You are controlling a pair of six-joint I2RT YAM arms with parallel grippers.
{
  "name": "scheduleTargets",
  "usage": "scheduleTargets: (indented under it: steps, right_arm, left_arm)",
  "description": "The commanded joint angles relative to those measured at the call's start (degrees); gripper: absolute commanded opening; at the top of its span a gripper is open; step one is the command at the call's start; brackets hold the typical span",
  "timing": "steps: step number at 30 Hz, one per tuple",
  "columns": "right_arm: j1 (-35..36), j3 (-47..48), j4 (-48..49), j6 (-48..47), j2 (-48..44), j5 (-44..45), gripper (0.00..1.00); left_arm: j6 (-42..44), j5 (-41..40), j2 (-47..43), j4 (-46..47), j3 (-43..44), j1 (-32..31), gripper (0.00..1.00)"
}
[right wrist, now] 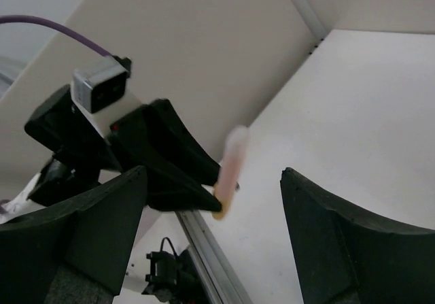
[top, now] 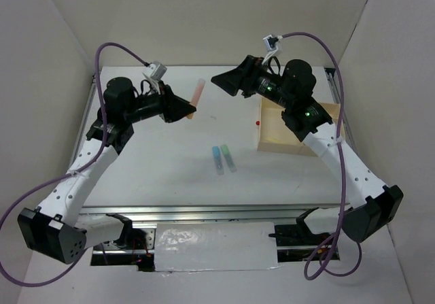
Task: Sort the stationery into containers
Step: Pick up the pen from the center of the board.
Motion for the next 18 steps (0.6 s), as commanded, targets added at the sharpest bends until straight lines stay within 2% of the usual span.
scheduleTargets:
  steps: [1,5,10,15,18]
  right_arm:
    - [3.6,4.4,5.2,0.1,1.2,3.3,0.86]
    - [6.6,5.4,3.2,-1.5,2.2,5.7,0.86]
    - [9.3,6.7,-4.6,-2.2,3.0,15.5,0.86]
    - [10.3,6.7,-6.1,-2.2,3.5,17.8,0.84]
    - [11.0,6.8,-6.0,-2.0,4.6,17.8,0.72]
  left_arm:
    - [-5.8,-3.0,0.2,3.2,1.1,-3.8,0.00]
    - [-7.8,-3.0,-0.1,3.5,1.8,-4.7,0.00]
    - [-7.2,-3.0,-0.1,3.4,3.2,-5.9,0.00]
    - [-7.5,-2.9,0.3,3.0,4.0,-6.1,0.00]
    - [-7.1,-2.8,0.5,2.8,4.6,-6.6,0.00]
